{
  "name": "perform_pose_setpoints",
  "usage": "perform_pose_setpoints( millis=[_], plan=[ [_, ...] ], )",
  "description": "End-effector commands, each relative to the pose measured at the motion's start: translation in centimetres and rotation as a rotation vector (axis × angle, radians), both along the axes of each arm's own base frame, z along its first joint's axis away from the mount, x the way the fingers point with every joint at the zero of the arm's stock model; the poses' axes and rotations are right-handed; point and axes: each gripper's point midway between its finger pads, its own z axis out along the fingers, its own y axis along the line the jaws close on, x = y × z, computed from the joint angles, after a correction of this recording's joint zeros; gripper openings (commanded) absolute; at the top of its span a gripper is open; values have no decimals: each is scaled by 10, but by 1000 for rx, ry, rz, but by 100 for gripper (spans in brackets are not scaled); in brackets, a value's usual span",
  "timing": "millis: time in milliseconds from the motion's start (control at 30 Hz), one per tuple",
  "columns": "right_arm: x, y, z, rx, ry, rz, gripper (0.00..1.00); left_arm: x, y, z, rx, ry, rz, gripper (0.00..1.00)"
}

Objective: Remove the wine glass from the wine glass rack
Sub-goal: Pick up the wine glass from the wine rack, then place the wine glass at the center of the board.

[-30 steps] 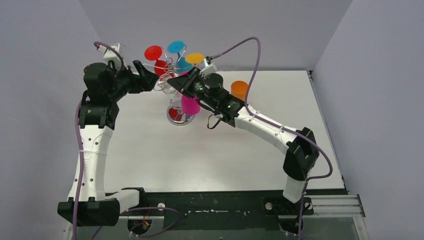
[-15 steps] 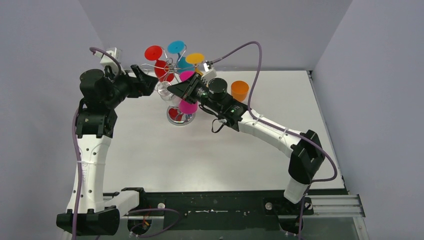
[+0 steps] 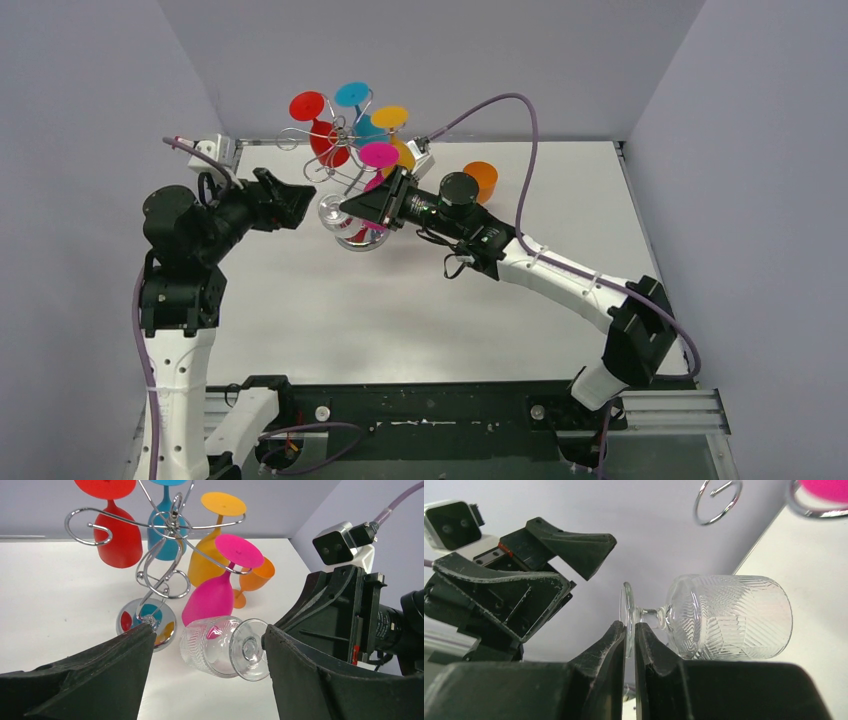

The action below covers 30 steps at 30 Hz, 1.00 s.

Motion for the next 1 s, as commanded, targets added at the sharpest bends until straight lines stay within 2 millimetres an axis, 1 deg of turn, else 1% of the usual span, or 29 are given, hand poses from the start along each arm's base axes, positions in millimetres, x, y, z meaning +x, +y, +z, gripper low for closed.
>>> perform_pose_setpoints(
  millis=[0, 100, 133, 200, 267, 300, 333, 400, 467, 500, 533, 567, 600, 633, 667, 733, 800, 833, 900, 933, 967],
  plan=[
    [-46, -20, 65, 178, -182, 125, 0, -24, -9, -9, -22, 14, -52, 78],
    [-62, -27, 53, 162, -199, 176, 0, -38, -15, -17, -40, 18, -85, 78],
    [-67, -32, 49, 158, -213, 181, 0, -44, -19, -22, -43, 20, -116, 78],
    [-72, -44, 35, 134, -235, 150, 0, -58, -35, -37, -62, 44, -225, 78],
    [-70, -59, 18, 92, -249, 94, 0, -71, -48, -52, -93, 72, -323, 77],
    [-66, -67, 8, 66, -251, 66, 0, -77, -54, -60, -113, 89, -369, 76],
    [-64, -75, -7, 36, -245, 49, 0, -82, -60, -66, -130, 100, -409, 75],
    [-57, -92, -25, -3, -230, 11, 0, -91, -71, -80, -178, 132, -491, 74],
    [-51, -112, -39, -13, -211, -15, 0, -95, -81, -85, -242, 142, -551, 72],
    [-51, -120, -43, -12, -223, -20, 0, -97, -87, -84, -278, 128, -581, 71],
    [-52, -128, -46, -14, -242, -20, 0, -99, -91, -88, -318, 132, -596, 71],
    [-52, -135, -50, -23, -263, -22, 0, -100, -95, -87, -349, 112, -605, 71],
    [-53, -142, -52, -32, -288, -27, 0, -100, -98, -90, -371, 108, -608, 71],
    [-55, -146, -56, -44, -313, -18, 0, -99, -103, -101, -399, 127, -611, 71],
    [-57, -149, -60, -56, -333, -14, 0, -98, -109, -106, -421, 131, -616, 71],
    [-58, -154, -66, -68, -354, -9, 0, -99, -127, -121, -435, 162, -640, 70],
    [-59, -158, -70, -64, -378, -8, 0, -100, -148, -130, -391, 158, -635, 68],
    [-59, -160, -72, -67, -380, -13, 0, -99, -154, -134, -365, 152, -607, 68],
    [-56, -166, -76, -73, -386, -35, 0, -96, -160, -138, -347, 129, -562, 68],
    [-55, -168, -76, -73, -388, -44, 0, -94, -161, -135, -361, 116, -554, 68],
    [-55, -169, -76, -73, -388, -51, 0, -94, -163, -129, -403, 91, -562, 67]
  ],
)
